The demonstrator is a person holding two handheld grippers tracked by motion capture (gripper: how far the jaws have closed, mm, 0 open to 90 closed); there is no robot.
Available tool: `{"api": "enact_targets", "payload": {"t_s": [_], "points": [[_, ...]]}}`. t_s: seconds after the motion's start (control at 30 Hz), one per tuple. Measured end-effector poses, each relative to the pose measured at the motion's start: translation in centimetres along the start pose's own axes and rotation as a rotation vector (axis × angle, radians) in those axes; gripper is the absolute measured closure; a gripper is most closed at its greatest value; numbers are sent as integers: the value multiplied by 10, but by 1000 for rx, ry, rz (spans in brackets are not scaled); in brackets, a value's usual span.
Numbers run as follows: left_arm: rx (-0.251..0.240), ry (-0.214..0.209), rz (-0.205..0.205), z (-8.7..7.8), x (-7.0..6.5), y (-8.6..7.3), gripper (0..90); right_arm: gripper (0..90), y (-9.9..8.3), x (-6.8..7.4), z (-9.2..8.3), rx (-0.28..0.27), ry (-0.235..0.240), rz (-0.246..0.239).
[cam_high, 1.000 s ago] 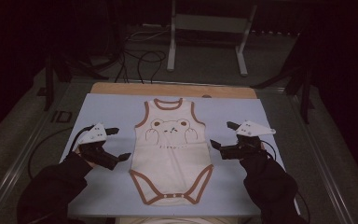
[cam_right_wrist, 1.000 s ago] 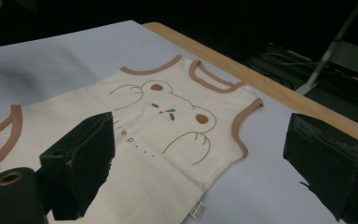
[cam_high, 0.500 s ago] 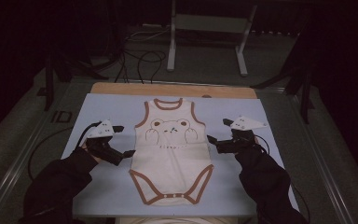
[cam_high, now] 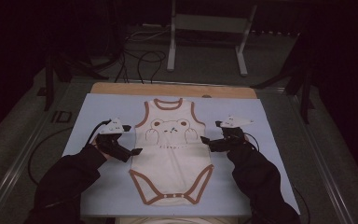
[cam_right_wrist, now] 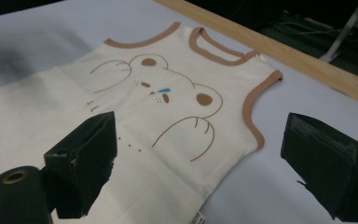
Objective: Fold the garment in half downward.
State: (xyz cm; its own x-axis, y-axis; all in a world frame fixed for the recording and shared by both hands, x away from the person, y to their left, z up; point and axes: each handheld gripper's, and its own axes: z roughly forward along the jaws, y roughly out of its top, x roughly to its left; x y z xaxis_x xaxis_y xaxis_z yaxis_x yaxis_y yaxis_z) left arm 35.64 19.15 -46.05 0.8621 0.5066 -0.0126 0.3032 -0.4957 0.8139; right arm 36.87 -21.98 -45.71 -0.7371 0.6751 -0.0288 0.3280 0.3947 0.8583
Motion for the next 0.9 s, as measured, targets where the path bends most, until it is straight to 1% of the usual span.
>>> {"api": "enact_targets", "payload": {"t_s": [0.07,0.1,0.13,0.17,0.3,0.4,0.47,0.53,0.6,0.67,0.7,0.83,0.9], "points": [[5,4,-6,4,1,-1,0,106,-1,0,4,8,3,7],[12,5,-14,6,1,-2,0,106,-2,0,6,13,3,6],[21,9,-16,8,2,-2,0,106,-3,0,7,15,6,17],[28,11,-20,10,3,-3,0,106,-3,-1,9,18,7,15],[51,22,-48,16,6,-7,0,106,-6,-2,16,34,9,22],[57,26,-71,21,8,-8,0,107,-9,-3,21,48,12,25],[63,25,-80,24,9,-10,0,107,-11,-4,24,57,15,30],[82,28,-77,26,10,-10,0,108,-13,-4,27,63,17,32],[88,27,-81,29,11,-12,0,108,-15,-4,30,74,20,36],[102,32,-90,32,12,-13,0,108,-17,-5,32,82,26,50],[107,35,-96,33,13,-14,0,108,-18,-5,33,78,33,57],[149,47,-117,38,15,-17,0,109,-22,-7,38,89,17,66],[156,50,-130,40,15,-18,0,108,-24,-10,40,93,25,85]]}}
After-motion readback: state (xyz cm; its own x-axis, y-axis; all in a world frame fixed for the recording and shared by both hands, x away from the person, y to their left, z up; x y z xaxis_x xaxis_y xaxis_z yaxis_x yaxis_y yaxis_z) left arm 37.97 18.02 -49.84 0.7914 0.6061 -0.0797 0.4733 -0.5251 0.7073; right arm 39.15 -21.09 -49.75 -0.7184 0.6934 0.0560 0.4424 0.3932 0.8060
